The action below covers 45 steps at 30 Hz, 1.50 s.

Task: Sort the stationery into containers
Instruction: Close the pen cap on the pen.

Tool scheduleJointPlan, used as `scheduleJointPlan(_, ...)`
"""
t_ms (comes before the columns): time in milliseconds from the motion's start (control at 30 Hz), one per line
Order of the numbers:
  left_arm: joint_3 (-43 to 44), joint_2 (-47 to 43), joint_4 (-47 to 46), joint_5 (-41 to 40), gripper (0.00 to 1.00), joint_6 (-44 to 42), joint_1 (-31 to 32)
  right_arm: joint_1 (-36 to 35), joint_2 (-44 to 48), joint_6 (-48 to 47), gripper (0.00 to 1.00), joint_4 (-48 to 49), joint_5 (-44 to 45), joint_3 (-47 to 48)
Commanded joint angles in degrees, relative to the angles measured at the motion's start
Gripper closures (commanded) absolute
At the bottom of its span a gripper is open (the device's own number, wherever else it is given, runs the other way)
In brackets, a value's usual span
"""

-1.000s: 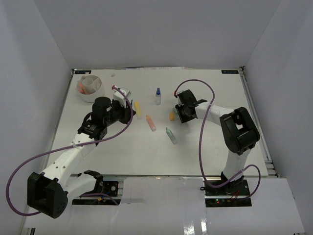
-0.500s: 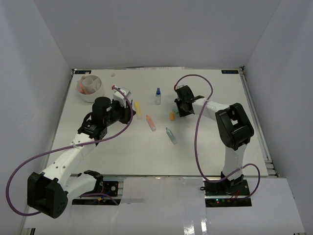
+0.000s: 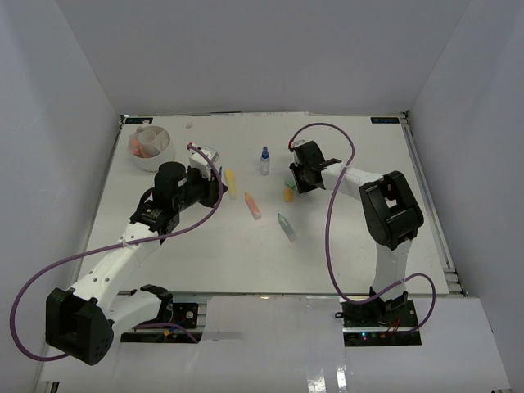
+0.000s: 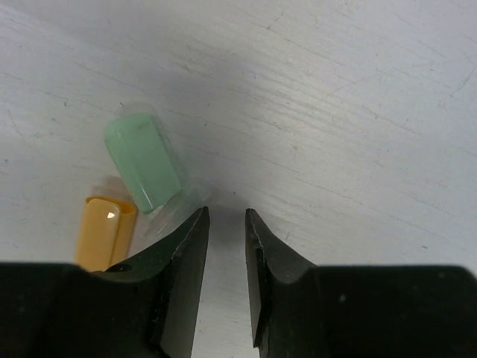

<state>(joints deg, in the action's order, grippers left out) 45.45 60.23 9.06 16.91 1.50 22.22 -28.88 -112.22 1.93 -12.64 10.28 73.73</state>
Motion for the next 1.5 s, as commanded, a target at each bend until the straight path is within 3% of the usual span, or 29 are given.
scheduleJointPlan(0,0.34,-1.08,0.26,-0.12,1.0,0.0,-0.33,0.14,1.83,0.26,0.68,2.27,0.69,1.5)
scheduleJointPlan(200,0.43,-1.16,0.26,-0.21,1.0,0.0,-0.33,0.14,4.64,5.26,0.68,0.69,6.06,2.03)
scheduleJointPlan(567,0.43,-1.34,0.26,-0.38,1.0,0.0,-0.33,0.14,2.01,16.25,0.67,-0.45,2.81,3.78)
scheduleJointPlan(1000,0.43,-1.25,0.34,-0.38,1.0,0.08,-0.33,0.06,-0.27,19.42,0.67,2.01,-0.61,2.64)
scheduleJointPlan(1467,0.43,-1.16,0.43,-0.47,1.0,0.08,-0.33,0.14,-1.86,20.22,0.7,0.08,2.55,1.85)
